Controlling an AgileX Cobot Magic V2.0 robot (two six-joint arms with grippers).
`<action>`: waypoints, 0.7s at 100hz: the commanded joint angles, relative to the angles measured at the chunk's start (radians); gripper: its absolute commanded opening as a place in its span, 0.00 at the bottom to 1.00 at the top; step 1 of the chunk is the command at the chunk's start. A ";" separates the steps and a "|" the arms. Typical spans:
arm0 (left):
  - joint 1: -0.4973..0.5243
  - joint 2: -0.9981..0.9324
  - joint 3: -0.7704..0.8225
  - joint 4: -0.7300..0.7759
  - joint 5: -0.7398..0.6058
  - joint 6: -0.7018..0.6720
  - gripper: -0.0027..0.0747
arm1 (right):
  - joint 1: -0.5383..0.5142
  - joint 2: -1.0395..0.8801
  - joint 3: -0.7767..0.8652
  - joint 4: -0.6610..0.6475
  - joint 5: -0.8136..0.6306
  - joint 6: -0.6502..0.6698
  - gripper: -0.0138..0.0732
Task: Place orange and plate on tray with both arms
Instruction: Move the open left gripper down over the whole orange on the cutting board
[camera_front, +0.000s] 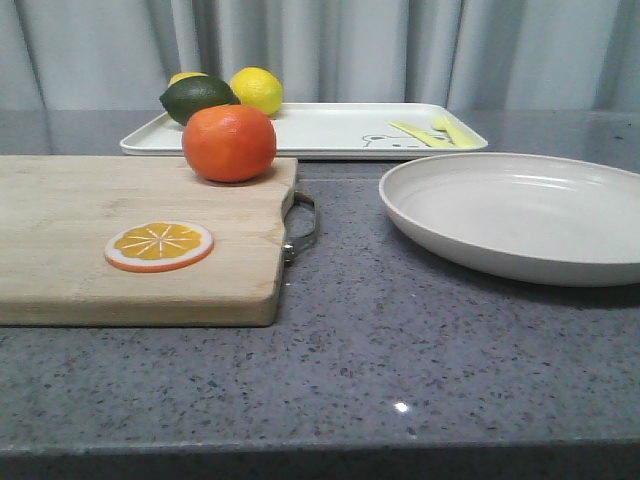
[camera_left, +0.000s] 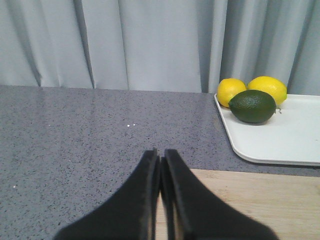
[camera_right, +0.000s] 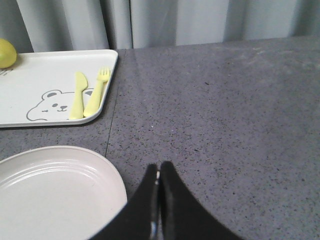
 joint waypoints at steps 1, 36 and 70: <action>0.001 0.047 -0.058 0.000 -0.080 -0.002 0.01 | -0.004 0.050 -0.062 -0.014 -0.059 0.000 0.09; -0.060 0.190 -0.194 0.015 -0.018 -0.002 0.14 | -0.004 0.082 -0.061 -0.014 -0.083 0.000 0.09; -0.262 0.366 -0.395 0.011 0.059 -0.002 0.77 | -0.004 0.082 -0.061 -0.014 -0.091 0.000 0.09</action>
